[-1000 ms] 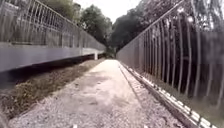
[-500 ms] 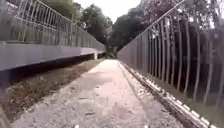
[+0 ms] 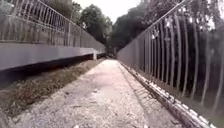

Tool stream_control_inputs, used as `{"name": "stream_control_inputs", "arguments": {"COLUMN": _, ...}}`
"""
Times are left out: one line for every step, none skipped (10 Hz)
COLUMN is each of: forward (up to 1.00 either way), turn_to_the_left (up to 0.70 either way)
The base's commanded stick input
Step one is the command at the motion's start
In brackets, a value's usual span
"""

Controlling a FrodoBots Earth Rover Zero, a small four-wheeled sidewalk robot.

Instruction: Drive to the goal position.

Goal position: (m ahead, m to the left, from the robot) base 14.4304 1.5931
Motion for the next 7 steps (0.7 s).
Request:
{"name": "stream_control_inputs", "arguments": {"forward": 0.5, "turn_to_the_left": 0.0}}
{"name": "stream_control_inputs", "arguments": {"forward": 0.5, "turn_to_the_left": 0.0}}
{"name": "stream_control_inputs", "arguments": {"forward": 0.5, "turn_to_the_left": 0.0}}
{"name": "stream_control_inputs", "arguments": {"forward": 0.5, "turn_to_the_left": 0.0}}
{"name": "stream_control_inputs", "arguments": {"forward": 0.5, "turn_to_the_left": 0.0}}
{"name": "stream_control_inputs", "arguments": {"forward": 0.5, "turn_to_the_left": 0.0}}
{"name": "stream_control_inputs", "arguments": {"forward": 0.5, "turn_to_the_left": 0.0}}
